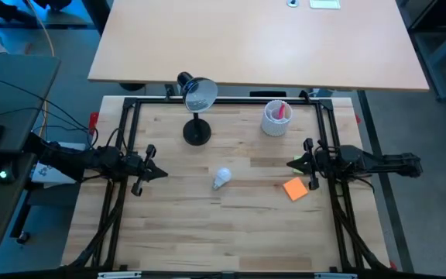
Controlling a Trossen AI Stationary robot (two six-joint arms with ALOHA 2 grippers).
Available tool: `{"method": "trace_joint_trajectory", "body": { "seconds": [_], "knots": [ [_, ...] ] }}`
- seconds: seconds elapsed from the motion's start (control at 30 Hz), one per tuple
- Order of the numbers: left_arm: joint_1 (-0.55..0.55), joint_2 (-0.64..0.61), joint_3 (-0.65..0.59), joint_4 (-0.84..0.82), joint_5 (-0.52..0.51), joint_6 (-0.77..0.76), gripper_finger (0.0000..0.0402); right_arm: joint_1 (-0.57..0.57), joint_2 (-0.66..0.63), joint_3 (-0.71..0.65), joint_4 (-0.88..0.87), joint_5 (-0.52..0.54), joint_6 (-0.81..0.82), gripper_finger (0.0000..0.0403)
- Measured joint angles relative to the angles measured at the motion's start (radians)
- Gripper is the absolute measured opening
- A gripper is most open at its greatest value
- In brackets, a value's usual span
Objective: Screw lightbulb
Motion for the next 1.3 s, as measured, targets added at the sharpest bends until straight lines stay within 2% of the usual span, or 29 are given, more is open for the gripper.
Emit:
{"method": "trace_joint_trajectory", "body": {
  "seconds": [1.3],
  "knots": [
    [0.000,0.000,0.000,0.019,-0.001,-0.001,0.0002,0.000,0.000,0.000,0.000,0.000,0.000,0.0000]
  ]
}}
